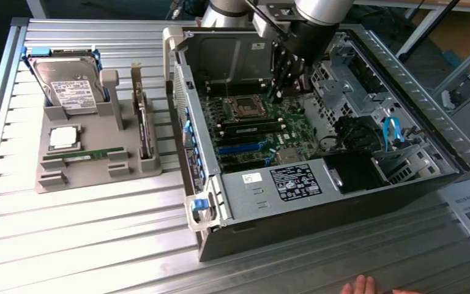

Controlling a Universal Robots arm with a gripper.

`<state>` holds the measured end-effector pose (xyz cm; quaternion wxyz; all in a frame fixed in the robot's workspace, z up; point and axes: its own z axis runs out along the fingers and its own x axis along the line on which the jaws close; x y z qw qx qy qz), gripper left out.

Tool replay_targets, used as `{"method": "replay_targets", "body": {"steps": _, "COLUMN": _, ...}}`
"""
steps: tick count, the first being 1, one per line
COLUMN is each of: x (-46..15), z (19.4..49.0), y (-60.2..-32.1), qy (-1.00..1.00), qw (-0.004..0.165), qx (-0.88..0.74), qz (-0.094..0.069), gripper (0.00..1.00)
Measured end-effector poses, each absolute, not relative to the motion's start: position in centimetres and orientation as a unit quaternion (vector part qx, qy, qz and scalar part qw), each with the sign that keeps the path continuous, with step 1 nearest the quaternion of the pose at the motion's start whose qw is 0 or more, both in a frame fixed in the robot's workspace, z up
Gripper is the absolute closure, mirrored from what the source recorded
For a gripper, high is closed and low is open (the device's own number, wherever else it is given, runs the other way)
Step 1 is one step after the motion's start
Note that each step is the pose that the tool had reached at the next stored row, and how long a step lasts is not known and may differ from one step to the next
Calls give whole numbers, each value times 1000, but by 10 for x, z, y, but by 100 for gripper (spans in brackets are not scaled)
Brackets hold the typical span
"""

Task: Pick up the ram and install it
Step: 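Insert the ram into the slot, then press down the ram until it locks into place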

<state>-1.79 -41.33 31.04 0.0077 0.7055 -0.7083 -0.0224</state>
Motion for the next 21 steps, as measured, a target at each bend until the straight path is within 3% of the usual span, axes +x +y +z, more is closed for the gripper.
{"method": "replay_targets", "body": {"steps": 15, "x": -18, "z": 347, "y": -413, "qy": -708, "qw": 8, "qx": 705, "qz": -22, "gripper": 81}}
{"method": "replay_targets", "body": {"steps": 21, "x": -18, "z": 347, "y": -413, "qy": -708, "qw": 8, "qx": 705, "qz": -22, "gripper": 81}}
